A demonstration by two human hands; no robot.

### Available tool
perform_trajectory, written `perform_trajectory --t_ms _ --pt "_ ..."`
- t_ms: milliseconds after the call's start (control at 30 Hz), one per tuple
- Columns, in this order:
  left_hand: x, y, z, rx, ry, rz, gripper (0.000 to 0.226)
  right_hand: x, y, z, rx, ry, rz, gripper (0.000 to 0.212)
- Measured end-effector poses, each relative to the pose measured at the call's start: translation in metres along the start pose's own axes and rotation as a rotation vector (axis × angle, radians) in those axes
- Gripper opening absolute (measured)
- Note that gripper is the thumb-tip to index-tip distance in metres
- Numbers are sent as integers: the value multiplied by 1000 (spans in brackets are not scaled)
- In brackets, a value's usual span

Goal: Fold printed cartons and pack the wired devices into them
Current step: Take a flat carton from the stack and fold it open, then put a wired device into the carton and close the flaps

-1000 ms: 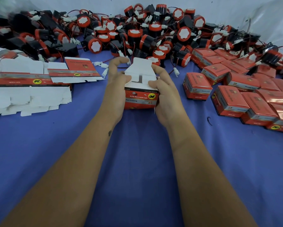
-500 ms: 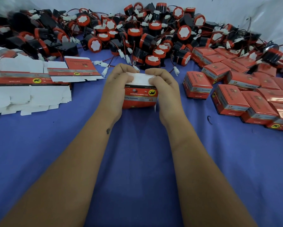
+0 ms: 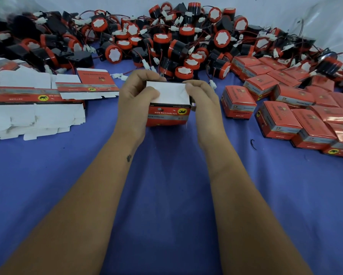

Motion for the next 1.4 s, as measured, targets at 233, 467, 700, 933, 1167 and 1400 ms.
perform_trajectory --t_ms 233,467,700,933,1167,1400 --pt "-9 -8 22 554 -337 73 22 1 -7 11 74 -204 -74 42" --pt "-2 -7 -15 268 242 -177 96 3 7 5 464 155 -51 42" --pt "2 4 -22 287 189 -213 72 4 5 15 78 188 -128 79" --pt "2 29 -19 310 83 267 55 3 21 24 -477 -116 189 47" --pt "4 36 -26 234 105 338 56 12 4 42 -1311 -358 -161 55" --pt "4 41 -28 200 103 403 55 1 2 20 -915 -105 -72 27"
Point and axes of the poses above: each hand's wrist, its own x-axis towards the middle knuckle, its own y-axis out of the back of the hand, z = x × y, the point moved 4 cm from there along x, towards the middle knuckle, and after that the axes turned 15 degrees about -z, right-handed, at the moved point
